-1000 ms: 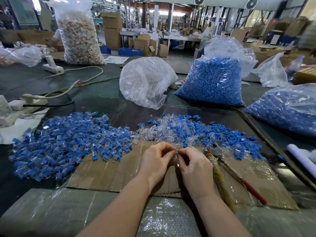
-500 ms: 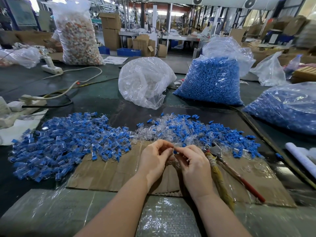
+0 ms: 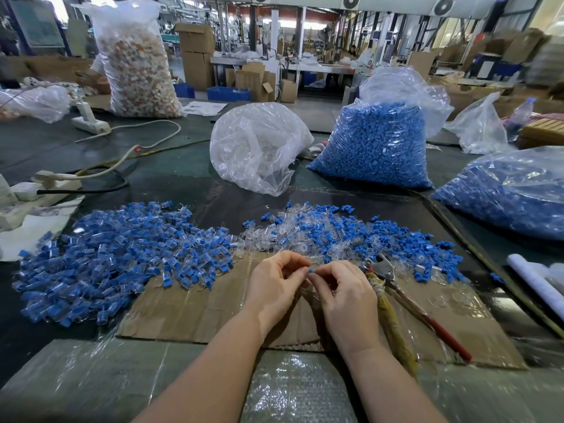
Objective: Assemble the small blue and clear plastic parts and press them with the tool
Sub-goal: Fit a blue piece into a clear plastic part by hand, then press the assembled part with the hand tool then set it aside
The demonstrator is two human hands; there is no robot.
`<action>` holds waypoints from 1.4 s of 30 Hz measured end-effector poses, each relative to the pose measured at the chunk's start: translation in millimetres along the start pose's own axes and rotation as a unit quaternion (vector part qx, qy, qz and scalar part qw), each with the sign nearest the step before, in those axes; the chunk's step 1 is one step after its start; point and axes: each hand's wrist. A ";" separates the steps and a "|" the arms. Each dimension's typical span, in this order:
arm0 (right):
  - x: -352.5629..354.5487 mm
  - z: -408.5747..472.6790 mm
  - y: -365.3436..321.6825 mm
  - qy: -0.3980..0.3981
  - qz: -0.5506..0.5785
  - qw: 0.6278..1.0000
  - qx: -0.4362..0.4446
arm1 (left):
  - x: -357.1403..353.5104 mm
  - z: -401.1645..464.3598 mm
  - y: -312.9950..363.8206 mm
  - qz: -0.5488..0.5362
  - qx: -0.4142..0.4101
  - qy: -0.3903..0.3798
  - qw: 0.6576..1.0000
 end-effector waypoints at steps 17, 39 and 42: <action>3.0 -0.7 -0.5 -0.024 0.020 0.999 0.037 | 2.2 -2.2 3.7 -0.069 0.012 0.006 0.998; 33.5 11.8 -2.6 -0.035 -0.132 0.985 -0.104 | 1.6 0.9 0.8 -0.158 0.069 0.027 0.985; 53.7 12.4 6.0 -0.119 -0.326 0.912 -0.219 | 0.9 3.3 -1.3 -0.219 0.098 0.049 0.970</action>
Point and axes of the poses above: each hand's wrist, its own z-axis towards the middle knuckle, its own x-axis out of the back of the hand, y = z × x, and after that the axes turned 7 degrees about -x, right-handed
